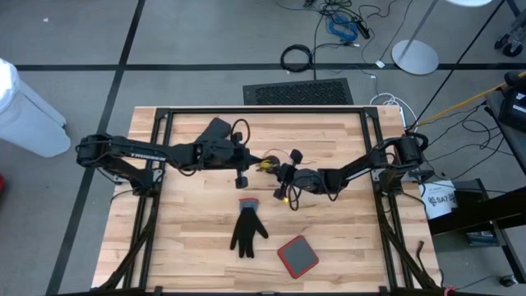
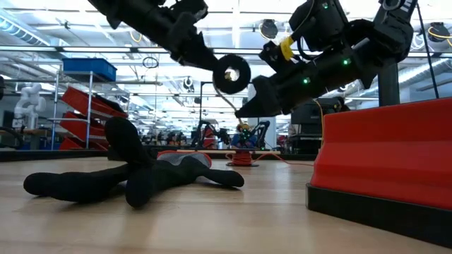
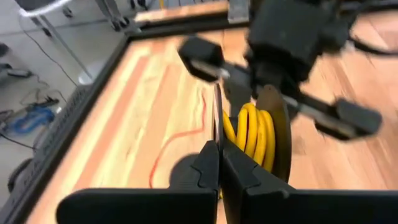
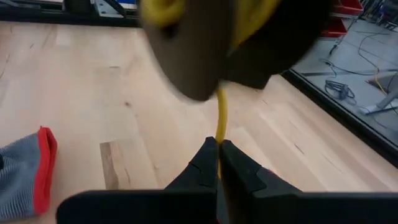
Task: Coil cords
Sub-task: Coil the yellow wire onto the black spool
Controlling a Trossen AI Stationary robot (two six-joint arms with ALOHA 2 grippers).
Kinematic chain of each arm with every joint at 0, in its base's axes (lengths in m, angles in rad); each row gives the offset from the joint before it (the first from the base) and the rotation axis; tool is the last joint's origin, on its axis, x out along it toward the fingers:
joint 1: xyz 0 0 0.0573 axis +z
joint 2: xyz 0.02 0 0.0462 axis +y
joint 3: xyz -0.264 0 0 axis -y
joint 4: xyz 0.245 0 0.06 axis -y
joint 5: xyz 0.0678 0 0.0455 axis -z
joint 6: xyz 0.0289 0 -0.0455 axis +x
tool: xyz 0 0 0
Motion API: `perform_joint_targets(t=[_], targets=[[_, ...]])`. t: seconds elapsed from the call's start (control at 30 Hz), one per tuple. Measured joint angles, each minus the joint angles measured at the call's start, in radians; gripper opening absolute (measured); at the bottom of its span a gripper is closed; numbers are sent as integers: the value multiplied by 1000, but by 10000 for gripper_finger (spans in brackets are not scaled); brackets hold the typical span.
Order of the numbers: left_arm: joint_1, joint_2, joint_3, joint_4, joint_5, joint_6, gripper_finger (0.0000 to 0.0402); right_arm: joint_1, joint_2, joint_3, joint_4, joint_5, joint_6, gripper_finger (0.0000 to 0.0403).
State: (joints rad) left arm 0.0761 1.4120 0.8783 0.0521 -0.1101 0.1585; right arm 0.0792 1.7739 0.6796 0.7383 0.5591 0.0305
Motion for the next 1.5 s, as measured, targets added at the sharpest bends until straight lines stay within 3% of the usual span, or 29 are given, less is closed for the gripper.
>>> perform_joint_targets(t=[0.2,0.47,0.67,0.87,1.0,1.23,1.37,1.5], targets=[[3,0,0,-66,1,4,0,-1,-50,1,-76,17,2,1],[3,1,-1,-142,-101,29,0,-1,-137,2,-171,19,2,1],[3,2,-1,-146,-105,32,0,-1,-167,2,-195,13,13,1],[3,2,-1,-118,-139,41,0,-1,-167,-11,-180,-186,109,7],[0,2,-2,-29,-142,41,0,7,-167,-80,-35,-202,151,41],[0,2,-2,167,-107,58,0,8,-166,-251,417,-271,194,109],[0,7,-2,309,-83,58,0,24,-143,-232,473,-278,181,125],[0,23,-2,425,-77,58,0,48,-37,-157,574,-334,132,127]])
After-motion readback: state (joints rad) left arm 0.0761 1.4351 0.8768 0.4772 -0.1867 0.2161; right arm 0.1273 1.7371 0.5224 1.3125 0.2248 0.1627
